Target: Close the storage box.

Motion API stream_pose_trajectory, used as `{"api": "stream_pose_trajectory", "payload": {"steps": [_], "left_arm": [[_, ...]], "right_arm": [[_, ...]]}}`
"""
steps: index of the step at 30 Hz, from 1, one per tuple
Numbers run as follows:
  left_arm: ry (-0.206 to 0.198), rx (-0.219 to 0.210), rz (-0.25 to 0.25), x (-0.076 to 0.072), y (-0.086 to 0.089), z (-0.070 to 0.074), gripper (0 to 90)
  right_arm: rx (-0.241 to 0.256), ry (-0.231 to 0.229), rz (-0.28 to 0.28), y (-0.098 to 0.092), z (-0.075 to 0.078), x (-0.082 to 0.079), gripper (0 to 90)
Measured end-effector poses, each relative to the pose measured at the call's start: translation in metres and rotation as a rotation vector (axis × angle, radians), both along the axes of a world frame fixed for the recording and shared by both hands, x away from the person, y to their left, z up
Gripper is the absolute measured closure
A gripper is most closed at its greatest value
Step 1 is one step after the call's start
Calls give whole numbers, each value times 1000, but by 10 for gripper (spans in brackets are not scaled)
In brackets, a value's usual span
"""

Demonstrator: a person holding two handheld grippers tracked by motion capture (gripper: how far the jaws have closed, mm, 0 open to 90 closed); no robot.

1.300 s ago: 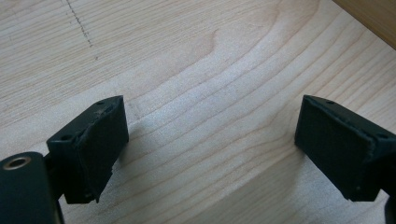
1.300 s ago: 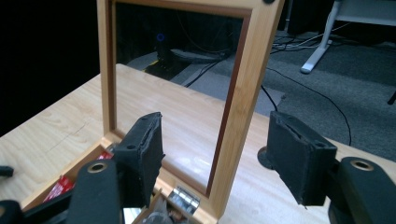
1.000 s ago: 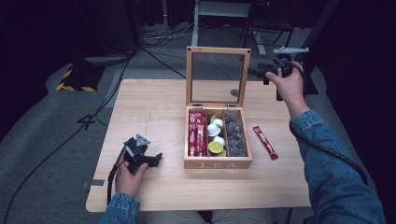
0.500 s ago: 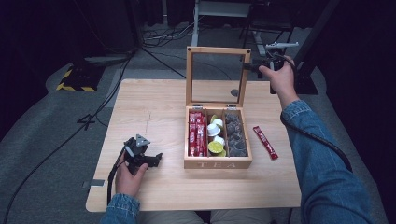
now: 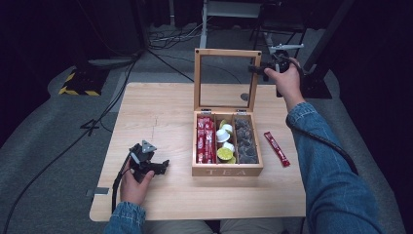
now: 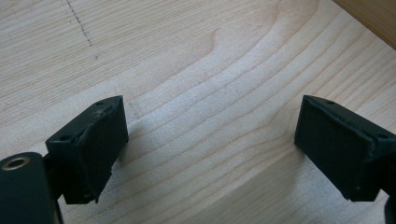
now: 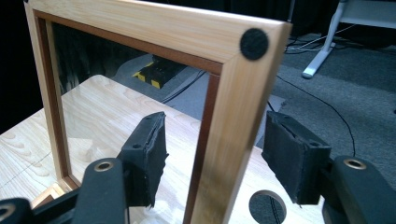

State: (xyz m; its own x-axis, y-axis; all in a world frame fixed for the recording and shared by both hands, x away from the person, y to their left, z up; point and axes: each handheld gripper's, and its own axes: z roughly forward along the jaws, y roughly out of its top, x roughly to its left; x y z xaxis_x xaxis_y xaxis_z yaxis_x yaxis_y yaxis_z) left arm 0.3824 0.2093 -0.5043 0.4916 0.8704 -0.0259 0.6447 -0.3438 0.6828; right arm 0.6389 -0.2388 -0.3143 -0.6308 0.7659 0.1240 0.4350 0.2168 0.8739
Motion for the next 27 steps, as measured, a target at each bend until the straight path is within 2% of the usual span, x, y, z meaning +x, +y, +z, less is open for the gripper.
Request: {"api": "stream_pose_trajectory", "payload": {"steps": [3,13,22,27], "left_arm": [[1,-1,0,0,0,0,99],[-3,-1,1,0,0,0,99],[1,0,0,0,0,0,99],[-1,2,-2,0,0,0,99]], "right_arm": [[9,-4,16,3,0,0,411],[21,-18,19,2,6,-11,415],[33,-41,53,-4,15,-37,438],[17,-64,85,-7,20,-56,451]]}}
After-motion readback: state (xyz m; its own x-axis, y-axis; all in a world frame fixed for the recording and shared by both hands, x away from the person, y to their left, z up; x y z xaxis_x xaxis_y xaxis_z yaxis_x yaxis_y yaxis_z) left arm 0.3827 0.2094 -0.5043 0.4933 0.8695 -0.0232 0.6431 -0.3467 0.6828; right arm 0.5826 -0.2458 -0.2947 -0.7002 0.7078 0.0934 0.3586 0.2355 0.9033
